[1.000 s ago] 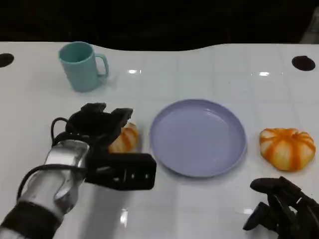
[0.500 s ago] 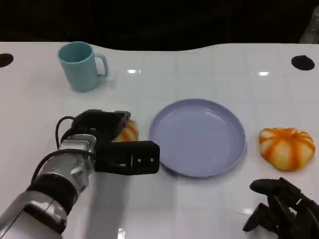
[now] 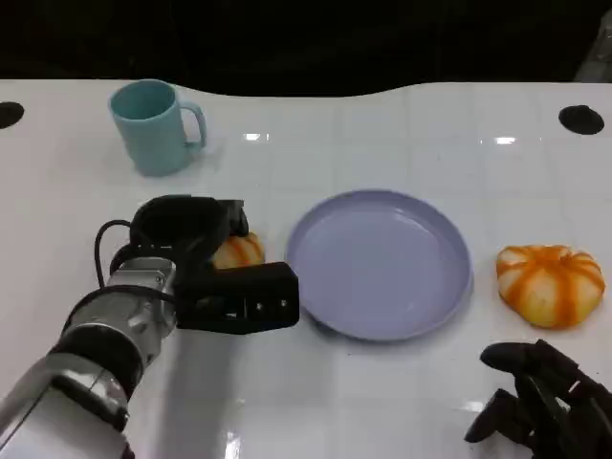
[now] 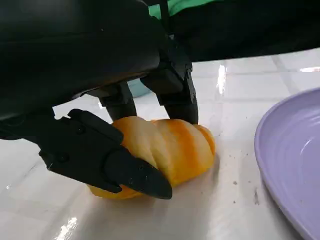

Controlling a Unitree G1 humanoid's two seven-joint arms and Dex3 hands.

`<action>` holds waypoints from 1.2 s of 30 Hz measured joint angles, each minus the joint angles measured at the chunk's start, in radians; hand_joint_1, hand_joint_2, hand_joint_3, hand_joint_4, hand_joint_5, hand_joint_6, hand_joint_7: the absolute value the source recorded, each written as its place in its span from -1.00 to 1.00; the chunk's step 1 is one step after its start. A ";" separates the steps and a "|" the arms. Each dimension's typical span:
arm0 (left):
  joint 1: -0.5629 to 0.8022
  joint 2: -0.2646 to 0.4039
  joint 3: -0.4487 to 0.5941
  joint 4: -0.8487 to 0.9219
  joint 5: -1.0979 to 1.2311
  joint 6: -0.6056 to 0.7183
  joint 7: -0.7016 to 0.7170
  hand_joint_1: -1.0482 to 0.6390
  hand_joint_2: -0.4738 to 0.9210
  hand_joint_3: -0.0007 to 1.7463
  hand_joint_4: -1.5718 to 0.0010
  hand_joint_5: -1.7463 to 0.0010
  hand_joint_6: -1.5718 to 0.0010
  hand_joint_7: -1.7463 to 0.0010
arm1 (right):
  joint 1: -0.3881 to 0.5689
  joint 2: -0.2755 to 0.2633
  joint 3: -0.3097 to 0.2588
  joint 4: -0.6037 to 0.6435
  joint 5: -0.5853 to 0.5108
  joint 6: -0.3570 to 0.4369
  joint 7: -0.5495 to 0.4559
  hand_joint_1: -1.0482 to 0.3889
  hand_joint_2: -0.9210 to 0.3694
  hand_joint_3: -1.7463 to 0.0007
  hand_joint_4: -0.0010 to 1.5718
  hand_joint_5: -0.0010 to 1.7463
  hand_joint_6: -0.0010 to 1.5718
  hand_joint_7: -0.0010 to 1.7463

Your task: Grasp the bread from the table and place it into the plate.

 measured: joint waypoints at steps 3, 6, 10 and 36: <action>0.003 0.006 0.015 0.000 -0.024 -0.027 0.038 0.09 0.98 -0.67 0.01 -1.00 0.34 -1.00 | 0.000 -0.003 -0.001 0.000 0.000 0.000 0.000 -0.63 -1.00 0.79 -0.10 0.63 -0.04 0.08; 0.002 0.011 0.050 -0.006 -0.064 -0.045 0.082 0.13 0.75 -0.21 -0.04 -1.00 0.31 -1.00 | 0.000 -0.004 -0.001 0.000 0.000 0.000 0.000 -0.63 -1.00 0.79 -0.10 0.63 -0.04 0.08; 0.002 0.018 0.095 -0.015 -0.119 -0.094 0.114 0.10 0.64 0.07 -0.08 -1.00 0.26 -1.00 | -0.001 -0.004 -0.002 0.000 0.001 0.009 -0.001 -0.64 -1.00 0.79 -0.10 0.63 -0.05 0.09; -0.095 -0.119 0.038 -0.105 -0.150 -0.356 -0.030 0.04 0.44 0.31 -0.14 -1.00 0.13 -1.00 | -0.003 -0.006 0.000 0.001 -0.010 -0.003 -0.009 -0.64 -1.00 0.77 -0.11 0.64 -0.07 0.13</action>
